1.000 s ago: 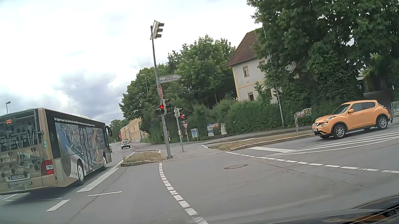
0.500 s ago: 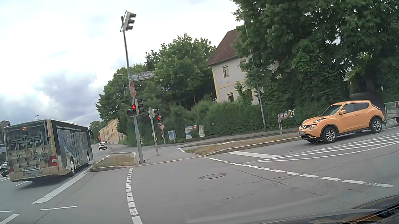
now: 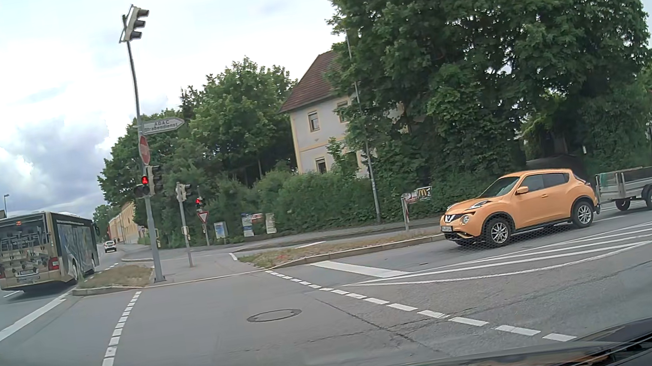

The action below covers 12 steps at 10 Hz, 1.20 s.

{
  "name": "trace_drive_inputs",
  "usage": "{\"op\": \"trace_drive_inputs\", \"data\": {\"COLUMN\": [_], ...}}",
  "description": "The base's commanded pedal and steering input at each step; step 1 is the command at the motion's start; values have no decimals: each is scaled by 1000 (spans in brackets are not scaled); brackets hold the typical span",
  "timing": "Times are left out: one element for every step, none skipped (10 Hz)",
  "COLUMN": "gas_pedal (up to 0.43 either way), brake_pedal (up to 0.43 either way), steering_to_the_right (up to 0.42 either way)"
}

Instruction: Follow the waypoints while adhering to traffic rules and regulations

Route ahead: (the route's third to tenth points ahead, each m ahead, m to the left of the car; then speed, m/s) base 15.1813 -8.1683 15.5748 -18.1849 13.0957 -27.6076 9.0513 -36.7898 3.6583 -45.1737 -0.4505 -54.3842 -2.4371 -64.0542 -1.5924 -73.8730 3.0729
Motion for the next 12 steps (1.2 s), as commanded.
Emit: {"op": "trace_drive_inputs", "data": {"gas_pedal": [0, 0, 0, 0, 0, 0, 0, 0, 0, 8, 8, 20], "brake_pedal": [0, 0, 0, 0, 0, 0, 0, 0, 0, 0, 0, 0], "steering_to_the_right": [353, 353, 354, 354, 358, 370, 394, 417, 432, 451, 461, 467]}}
